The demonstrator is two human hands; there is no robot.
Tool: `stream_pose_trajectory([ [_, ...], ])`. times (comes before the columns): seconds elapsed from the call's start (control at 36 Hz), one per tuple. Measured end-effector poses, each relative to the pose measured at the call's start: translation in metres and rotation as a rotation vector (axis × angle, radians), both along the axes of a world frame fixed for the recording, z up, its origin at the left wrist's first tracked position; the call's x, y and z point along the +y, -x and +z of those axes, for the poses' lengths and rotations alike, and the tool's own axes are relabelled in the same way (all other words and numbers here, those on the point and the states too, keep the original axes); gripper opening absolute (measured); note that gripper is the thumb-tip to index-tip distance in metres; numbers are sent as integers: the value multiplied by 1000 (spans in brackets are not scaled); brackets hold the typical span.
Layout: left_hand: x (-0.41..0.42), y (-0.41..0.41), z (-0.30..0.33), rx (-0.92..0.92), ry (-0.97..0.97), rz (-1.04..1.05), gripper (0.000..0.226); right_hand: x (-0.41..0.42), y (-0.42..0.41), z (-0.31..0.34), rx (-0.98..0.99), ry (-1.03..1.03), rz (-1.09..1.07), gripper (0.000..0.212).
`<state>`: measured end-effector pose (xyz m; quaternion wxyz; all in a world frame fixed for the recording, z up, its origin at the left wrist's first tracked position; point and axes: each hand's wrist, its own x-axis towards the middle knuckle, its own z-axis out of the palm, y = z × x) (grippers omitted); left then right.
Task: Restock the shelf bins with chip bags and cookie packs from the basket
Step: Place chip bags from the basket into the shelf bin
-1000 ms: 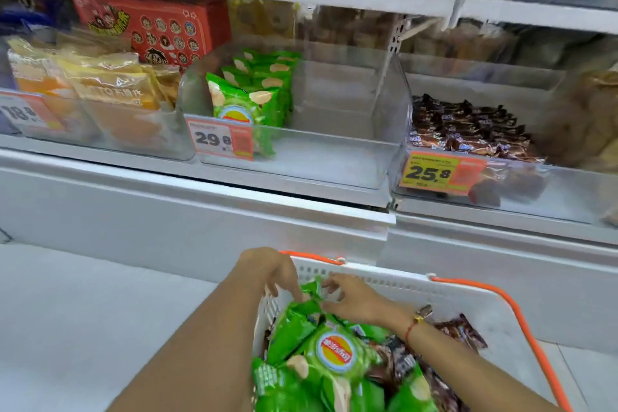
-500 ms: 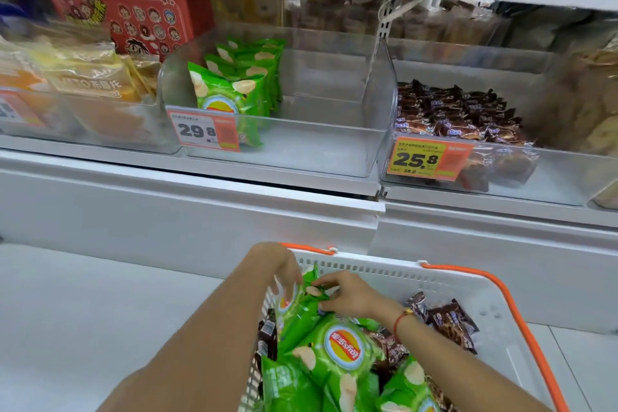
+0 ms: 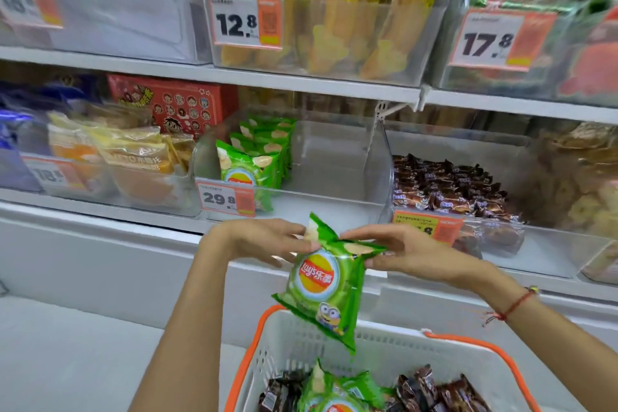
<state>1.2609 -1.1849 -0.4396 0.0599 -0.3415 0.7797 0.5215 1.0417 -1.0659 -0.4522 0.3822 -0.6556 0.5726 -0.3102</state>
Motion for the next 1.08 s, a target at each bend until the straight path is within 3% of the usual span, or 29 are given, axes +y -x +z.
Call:
stream_pose_trajectory([
  [0.14,-4,-22,24,342,78,144,10,-19,-17,33,-65,323,-170,34],
  [0.22,-14,-33,35,579,148,327,19,-37,-31,43,-60,545,-294,27],
  [0.36,-33,-34,41,865,380,540,16,-75,-69,57,-97,500,-231,30],
  [0.44,-45,-31,36,945,421,614,8,-104,-89,58,-65,536,-319,48],
  [0.53,-58,-32,28,945,488,657,6,-135,-98,50,-53,540,-446,44],
  [0.61,-78,-38,17,815,535,695,7,-157,-105,36,42,469,-489,51],
  [0.64,-84,-39,13,768,534,697,11,-162,-106,31,64,444,-497,51],
  [0.72,-101,-42,0,618,621,767,54,-172,-107,17,94,362,-491,47],
  [0.83,-104,-42,-7,593,851,928,64,-184,-110,5,120,313,-502,48],
  [0.89,-104,-38,-8,559,930,919,63,-188,-113,5,126,407,-539,51],
  [0.97,-98,-29,-4,523,970,911,55,-191,-111,9,363,650,-515,47],
  [1.08,-99,-27,3,458,964,975,43,-192,-105,12,602,682,-396,37],
])
